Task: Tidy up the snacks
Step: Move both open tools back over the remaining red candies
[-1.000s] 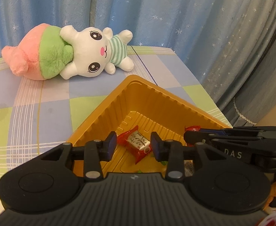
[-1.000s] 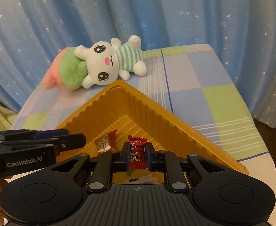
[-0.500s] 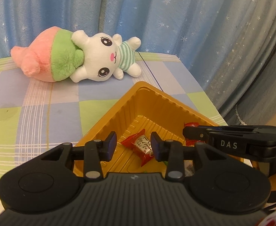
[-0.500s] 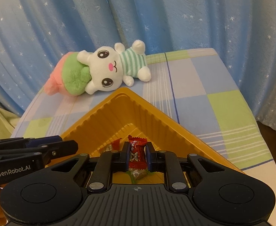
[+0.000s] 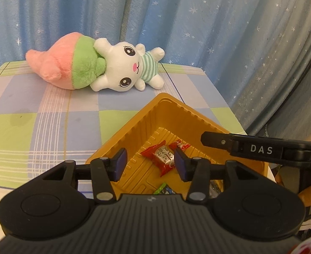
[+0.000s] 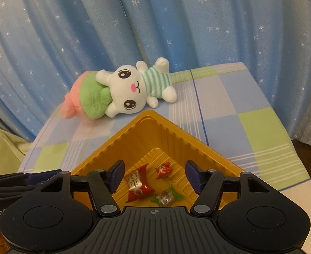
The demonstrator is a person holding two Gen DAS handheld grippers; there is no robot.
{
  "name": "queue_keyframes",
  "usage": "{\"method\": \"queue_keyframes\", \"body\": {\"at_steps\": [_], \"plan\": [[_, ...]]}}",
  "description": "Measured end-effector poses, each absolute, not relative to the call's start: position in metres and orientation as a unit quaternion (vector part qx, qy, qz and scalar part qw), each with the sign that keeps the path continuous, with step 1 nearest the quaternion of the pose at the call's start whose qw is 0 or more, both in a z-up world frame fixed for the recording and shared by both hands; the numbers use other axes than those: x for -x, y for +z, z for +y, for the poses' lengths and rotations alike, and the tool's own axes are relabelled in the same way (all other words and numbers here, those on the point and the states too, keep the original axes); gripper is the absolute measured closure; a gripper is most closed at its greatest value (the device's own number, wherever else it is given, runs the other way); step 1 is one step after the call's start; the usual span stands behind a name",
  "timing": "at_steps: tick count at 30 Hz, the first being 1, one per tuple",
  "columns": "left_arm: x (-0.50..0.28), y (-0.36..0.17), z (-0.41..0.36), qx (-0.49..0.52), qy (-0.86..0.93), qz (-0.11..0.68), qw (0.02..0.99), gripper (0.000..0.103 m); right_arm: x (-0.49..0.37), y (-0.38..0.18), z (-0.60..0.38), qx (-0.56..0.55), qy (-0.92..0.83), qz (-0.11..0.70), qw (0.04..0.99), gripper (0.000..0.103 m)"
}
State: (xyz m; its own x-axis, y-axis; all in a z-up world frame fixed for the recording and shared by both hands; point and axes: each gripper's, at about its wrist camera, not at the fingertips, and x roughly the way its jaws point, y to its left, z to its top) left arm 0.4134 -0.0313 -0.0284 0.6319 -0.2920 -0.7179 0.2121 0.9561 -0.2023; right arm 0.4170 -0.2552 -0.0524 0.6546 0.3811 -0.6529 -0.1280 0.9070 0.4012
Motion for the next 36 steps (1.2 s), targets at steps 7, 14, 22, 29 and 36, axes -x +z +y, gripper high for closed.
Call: {"method": "queue_keyframes", "body": {"at_steps": [7, 14, 22, 29, 36], "plan": [[-0.388, -0.016, -0.022, 0.060, -0.129, 0.397, 0.907, 0.045, -0.394, -0.045, -0.263, -0.168, 0.142, 0.387, 0.895, 0.027], [-0.355, -0.002, -0.012, 0.070, -0.119, 0.385, 0.913, 0.032, -0.364, -0.035, -0.267, -0.173, 0.142, 0.381, 0.897, 0.017], [-0.312, 0.011, 0.002, 0.072, -0.109, 0.381, 0.915, 0.026, -0.327, -0.026, -0.263, -0.167, 0.151, 0.380, 0.897, 0.013], [-0.274, 0.014, 0.014, 0.077, -0.094, 0.387, 0.914, 0.026, -0.290, -0.023, -0.250, -0.156, 0.171, 0.386, 0.893, 0.012], [-0.241, 0.010, 0.031, 0.083, -0.075, 0.394, 0.912, 0.026, -0.260, -0.024, -0.234, -0.148, 0.197, 0.397, 0.884, 0.012]]}}
